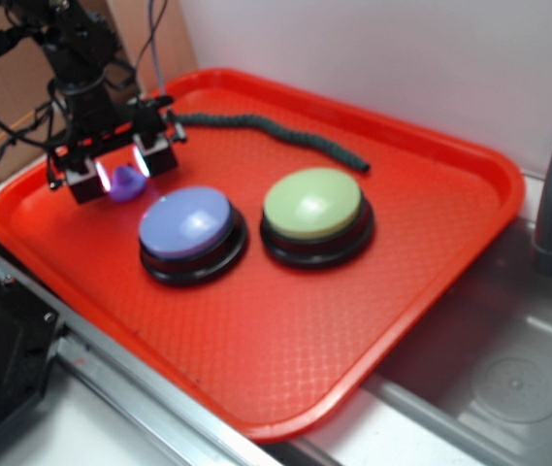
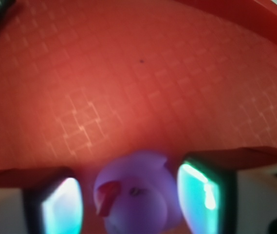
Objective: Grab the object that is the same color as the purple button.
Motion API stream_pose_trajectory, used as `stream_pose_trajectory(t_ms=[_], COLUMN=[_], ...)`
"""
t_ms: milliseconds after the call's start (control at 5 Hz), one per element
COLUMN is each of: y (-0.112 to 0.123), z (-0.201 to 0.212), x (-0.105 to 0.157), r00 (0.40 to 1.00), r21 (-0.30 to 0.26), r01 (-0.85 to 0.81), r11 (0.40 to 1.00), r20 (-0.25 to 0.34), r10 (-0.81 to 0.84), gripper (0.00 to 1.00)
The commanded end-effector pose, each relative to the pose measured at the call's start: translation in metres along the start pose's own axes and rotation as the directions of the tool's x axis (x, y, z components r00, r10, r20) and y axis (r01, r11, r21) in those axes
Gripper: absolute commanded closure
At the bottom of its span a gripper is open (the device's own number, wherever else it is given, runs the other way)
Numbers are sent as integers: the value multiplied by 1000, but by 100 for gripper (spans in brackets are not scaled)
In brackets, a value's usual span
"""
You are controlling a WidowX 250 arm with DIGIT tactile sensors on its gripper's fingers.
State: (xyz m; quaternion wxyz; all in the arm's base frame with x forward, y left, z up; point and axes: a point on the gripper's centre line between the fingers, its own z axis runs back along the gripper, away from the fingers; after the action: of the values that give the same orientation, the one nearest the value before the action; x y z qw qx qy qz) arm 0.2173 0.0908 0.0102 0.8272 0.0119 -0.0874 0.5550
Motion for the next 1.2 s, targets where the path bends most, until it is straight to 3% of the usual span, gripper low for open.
stream_pose_trajectory(t_ms=[0, 400, 600, 800, 1000], y=[-2, -13, -19, -17, -15], z=[17, 102, 141, 178, 193], x=[3, 11, 8, -4, -11], r00=[1000, 970, 878, 811, 794], r21=[-50, -181, -227, -266, -264], r01=[15, 228, 433, 551, 591], r11=[999, 957, 873, 791, 762], r20=[6, -36, -116, -51, 23], r10=[-15, -238, -465, -582, -608], gripper=[100, 100, 100, 100, 100])
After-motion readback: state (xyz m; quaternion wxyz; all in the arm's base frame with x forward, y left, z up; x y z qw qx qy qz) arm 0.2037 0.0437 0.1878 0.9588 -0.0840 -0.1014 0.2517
